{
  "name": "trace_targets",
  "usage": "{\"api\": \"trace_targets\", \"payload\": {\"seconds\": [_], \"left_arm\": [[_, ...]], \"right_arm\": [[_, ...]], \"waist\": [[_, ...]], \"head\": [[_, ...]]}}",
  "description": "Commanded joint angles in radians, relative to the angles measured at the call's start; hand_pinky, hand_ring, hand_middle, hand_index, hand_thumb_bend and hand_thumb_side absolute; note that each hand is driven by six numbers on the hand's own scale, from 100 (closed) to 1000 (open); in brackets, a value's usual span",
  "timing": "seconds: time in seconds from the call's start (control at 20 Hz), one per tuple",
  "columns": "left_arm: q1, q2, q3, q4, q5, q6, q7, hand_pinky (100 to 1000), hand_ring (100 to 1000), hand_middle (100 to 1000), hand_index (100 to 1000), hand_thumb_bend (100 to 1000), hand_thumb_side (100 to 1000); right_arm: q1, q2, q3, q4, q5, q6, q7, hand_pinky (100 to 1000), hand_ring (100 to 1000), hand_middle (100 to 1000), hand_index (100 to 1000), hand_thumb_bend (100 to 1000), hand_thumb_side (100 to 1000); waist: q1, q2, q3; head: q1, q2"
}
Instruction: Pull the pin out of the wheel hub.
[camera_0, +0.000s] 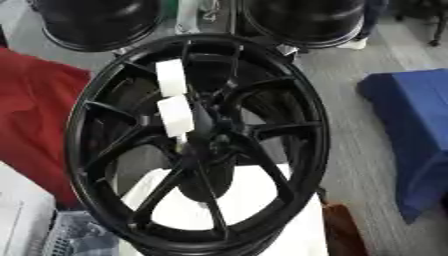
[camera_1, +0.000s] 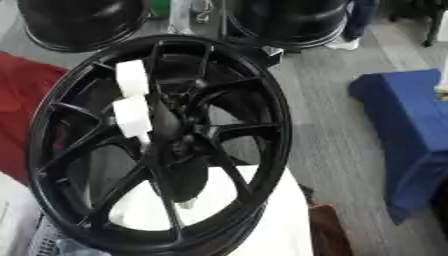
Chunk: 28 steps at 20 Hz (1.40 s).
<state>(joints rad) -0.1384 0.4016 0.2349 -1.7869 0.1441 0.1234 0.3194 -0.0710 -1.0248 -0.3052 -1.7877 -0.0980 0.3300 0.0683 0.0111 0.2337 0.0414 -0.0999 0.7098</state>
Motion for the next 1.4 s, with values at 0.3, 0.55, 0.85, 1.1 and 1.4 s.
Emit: {"api": "trace_targets", "payload": {"seconds": [0.3,0.55,0.85,1.1,1.4], "left_arm": [[-0.004,0.006,0.013,-0.025,0.001,-0.002,0.007,726,534,483,712,444,559],[-0.016,0.0,0.006,-0.036,0.002,-0.003,0.003,726,534,483,711,443,556],[-0.03,-0.01,-0.004,-0.048,0.003,-0.003,-0.002,725,533,482,711,447,552],[-0.037,-0.019,-0.007,-0.057,0.003,-0.006,0.001,724,533,481,709,448,548],[-0.067,-0.035,-0.022,-0.085,0.0,-0.01,-0.005,724,534,482,709,452,540]], "right_arm": [[0.05,0.091,-0.069,-0.088,-0.06,-0.024,-0.156,943,836,774,871,160,283],[0.034,0.116,-0.044,-0.152,-0.204,-0.066,-0.288,928,762,656,802,100,244],[-0.004,0.15,0.004,-0.208,-0.323,-0.136,-0.314,929,746,636,791,100,261],[-0.034,0.199,0.024,-0.212,-0.386,-0.218,-0.317,936,737,624,787,100,275],[-0.047,0.267,0.05,-0.212,-0.399,-0.254,-0.292,938,737,626,793,100,290]], "waist": [[0.0,-0.022,0.003],[0.0,-0.024,0.01],[0.003,-0.028,0.02],[0.005,-0.026,0.023],[0.011,-0.026,0.029]], "head": [[-0.015,-0.015],[-0.03,-0.017],[-0.047,-0.014],[-0.054,-0.008],[-0.044,-0.009]]}}
